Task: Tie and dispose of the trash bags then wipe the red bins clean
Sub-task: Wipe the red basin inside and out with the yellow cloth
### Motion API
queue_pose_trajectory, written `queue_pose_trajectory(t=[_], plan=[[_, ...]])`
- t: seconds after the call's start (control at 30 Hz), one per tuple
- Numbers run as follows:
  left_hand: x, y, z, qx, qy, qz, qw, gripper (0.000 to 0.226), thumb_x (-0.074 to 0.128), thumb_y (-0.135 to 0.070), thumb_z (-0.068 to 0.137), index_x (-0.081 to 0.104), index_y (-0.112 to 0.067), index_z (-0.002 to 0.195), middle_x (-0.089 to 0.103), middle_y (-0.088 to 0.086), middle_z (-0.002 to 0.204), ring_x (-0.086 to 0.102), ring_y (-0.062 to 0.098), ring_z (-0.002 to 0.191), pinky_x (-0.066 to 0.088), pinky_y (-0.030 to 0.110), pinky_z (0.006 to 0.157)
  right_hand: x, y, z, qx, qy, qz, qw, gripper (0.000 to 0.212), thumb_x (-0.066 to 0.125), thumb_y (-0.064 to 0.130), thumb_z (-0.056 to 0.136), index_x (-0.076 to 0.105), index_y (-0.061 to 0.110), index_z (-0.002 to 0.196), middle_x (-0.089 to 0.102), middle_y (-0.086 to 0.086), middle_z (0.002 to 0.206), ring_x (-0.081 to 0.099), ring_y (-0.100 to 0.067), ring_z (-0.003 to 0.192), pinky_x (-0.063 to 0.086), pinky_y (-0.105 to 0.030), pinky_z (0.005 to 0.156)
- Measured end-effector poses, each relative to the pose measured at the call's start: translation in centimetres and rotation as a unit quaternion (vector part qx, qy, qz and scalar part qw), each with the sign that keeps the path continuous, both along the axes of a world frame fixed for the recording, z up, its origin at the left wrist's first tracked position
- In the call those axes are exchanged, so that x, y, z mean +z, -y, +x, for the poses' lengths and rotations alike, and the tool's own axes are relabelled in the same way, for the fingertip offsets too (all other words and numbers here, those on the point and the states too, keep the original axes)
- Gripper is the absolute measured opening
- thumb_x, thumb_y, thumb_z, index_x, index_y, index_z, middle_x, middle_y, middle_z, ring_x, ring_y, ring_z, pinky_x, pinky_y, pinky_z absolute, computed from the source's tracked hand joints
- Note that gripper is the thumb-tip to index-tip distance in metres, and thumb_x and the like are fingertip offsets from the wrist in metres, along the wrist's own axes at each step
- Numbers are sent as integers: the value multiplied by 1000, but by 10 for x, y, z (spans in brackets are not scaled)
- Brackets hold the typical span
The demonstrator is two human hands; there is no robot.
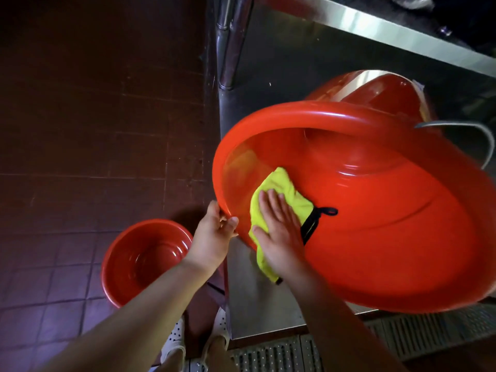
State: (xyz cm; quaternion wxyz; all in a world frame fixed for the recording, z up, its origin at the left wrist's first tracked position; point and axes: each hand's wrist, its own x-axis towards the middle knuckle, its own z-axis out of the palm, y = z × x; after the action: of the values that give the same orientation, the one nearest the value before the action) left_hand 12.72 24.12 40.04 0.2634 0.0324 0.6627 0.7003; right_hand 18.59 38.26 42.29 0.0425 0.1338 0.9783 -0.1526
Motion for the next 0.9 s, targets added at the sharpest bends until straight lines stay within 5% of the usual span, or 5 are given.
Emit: queue_pose_trajectory(t=[0.3, 0.47, 0.6, 0.73, 0.9], plan=[[28, 11, -37, 13, -108, -64, 992, 10, 55, -14, 93, 47, -18, 95, 64, 14, 87, 65, 31, 86, 53, 53, 83, 2, -38, -40, -7, -17, -98, 995, 68, 53, 16, 92, 18, 24, 149, 10, 4, 158, 4, -18, 147, 7, -32, 119], [55, 27, -60, 16, -216, -69, 974, 20, 56, -20, 93, 48, -38, 93, 63, -23, 79, 59, -5, 75, 45, 8, 71, -3, -93, -96, -88, 3, -83, 993, 63, 50, 18, 93, 21, 20, 149, 14, -4, 159, 10, -21, 146, 8, -30, 117], [49, 22, -56, 65, -169, -17, 983, 24, 60, -14, 90, 51, -35, 97, 66, -9, 89, 63, -4, 79, 47, 9, 74, -12, -113, -112, -132, 41, -12, 990, 66, 44, 42, 94, 12, 28, 151, 8, 5, 160, 6, -17, 147, 7, -32, 118], [17, 10, -25, -23, 8, 3, 1000, 16, 51, -4, 94, 51, -15, 105, 63, 7, 97, 62, 15, 91, 52, 42, 92, -13, -107, -113, -139, 40, 0, 990, 67, 44, 45, 94, 11, 29, 151, 6, 6, 160, 4, -19, 147, 6, -33, 117], [6, 2, -10, -32, 31, 57, 997, 24, 47, -9, 96, 50, -29, 110, 64, -3, 105, 65, 2, 94, 53, 16, 72, -9, -54, -86, -167, -33, -67, 983, 66, 53, 30, 94, 18, 22, 150, 12, -3, 159, 8, -24, 147, 8, -34, 117]])
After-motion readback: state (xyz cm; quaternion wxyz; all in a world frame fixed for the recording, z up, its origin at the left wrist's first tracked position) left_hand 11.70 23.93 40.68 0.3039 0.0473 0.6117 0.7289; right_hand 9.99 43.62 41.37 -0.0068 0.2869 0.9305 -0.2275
